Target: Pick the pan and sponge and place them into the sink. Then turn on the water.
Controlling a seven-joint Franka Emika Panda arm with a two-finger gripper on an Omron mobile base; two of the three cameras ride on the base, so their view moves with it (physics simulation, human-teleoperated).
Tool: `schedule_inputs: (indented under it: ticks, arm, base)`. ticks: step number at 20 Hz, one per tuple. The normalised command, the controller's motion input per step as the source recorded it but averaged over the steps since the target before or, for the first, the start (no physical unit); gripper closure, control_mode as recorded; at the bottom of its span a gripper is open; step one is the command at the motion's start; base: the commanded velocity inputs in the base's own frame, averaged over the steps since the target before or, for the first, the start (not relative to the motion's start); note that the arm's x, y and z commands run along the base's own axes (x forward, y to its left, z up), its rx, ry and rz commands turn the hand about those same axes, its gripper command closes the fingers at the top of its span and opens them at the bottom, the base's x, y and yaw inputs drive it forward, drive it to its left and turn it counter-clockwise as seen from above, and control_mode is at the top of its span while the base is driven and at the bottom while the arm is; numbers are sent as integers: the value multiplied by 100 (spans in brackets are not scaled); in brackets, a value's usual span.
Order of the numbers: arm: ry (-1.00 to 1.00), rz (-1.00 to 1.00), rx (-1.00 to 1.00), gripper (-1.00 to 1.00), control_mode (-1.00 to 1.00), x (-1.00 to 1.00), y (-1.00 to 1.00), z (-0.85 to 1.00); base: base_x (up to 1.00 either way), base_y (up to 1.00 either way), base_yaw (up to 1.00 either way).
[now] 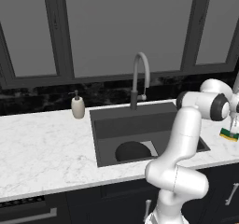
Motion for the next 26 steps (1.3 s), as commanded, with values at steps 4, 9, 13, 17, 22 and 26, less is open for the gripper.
schedule_inputs:
  ticks: [4, 9, 13, 17, 22, 26]
  arm:
    - [-16, 0, 0, -100, -100, -29, 31, -91]
    - [-11, 0, 0, -100, -100, -31, 56, -98]
    - [0, 0, 0, -100, -100, -16, 63, -100]
    - [0, 0, 0, -100, -100, -39, 59, -99]
    - [0, 0, 0, 100, -100, -61, 66, -84]
    - [0, 0, 0, 100, -100, -89, 62, -78]
  base:
    - [0, 0, 0]
    - [0, 0, 0]
    - [0, 0, 0]
    - [0, 0, 0]
    - [0, 0, 0]
    - [0, 0, 0]
